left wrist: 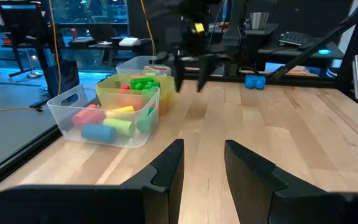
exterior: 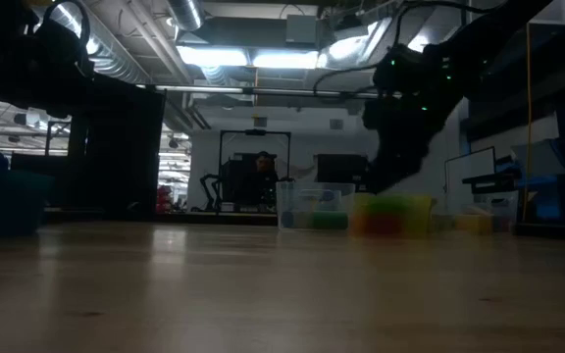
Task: Sort blocks by size
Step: Put the blue 2 stud game piece into the blue bin
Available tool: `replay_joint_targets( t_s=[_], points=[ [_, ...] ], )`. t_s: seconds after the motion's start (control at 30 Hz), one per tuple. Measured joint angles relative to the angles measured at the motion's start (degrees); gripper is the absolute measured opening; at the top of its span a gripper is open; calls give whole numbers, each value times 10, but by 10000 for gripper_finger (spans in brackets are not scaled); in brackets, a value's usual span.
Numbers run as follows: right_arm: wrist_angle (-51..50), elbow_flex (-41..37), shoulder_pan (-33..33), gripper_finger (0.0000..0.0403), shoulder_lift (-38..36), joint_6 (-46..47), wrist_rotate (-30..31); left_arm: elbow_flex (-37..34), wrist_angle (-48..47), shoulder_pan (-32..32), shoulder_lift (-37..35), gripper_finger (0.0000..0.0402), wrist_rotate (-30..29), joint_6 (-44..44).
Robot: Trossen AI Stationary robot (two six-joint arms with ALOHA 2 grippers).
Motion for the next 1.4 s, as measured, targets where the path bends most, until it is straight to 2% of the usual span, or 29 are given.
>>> replay_joint_targets(
  t_s=[0.1, 0.27, 0.4, 0.57, 0.63, 0.7, 0.9, 1.07, 1.4],
  points=[
    [-63, 0, 0, 268, -10, 3, -30, 0, 0, 0, 0, 100, 0, 0],
    [-136, 0, 0, 269, -51, 7, -137, 0, 0, 0, 0, 100, 0, 0],
    [-202, 0, 0, 269, -93, 58, -206, 0, 0, 0, 0, 100, 0, 0],
    [-294, 0, 1, 269, -126, 151, -228, 0, 0, 0, 0, 100, 0, 0],
    [-351, 0, 12, 269, -133, 188, -211, 0, 0, 0, 0, 100, 0, 0],
    [-417, 0, 32, 269, -140, 200, -164, 0, 0, 0, 0, 100, 0, 0],
    [-560, 0, 147, 249, -140, 203, -28, 0, 0, 0, 0, 100, 0, 0],
    [-597, 0, 263, 183, -140, 219, -8, 0, 0, 0, 0, 100, 0, 0],
    [-610, -27, 460, 26, -139, 371, 4, 0, 0, 0, 0, 100, 0, 0]
  ],
)
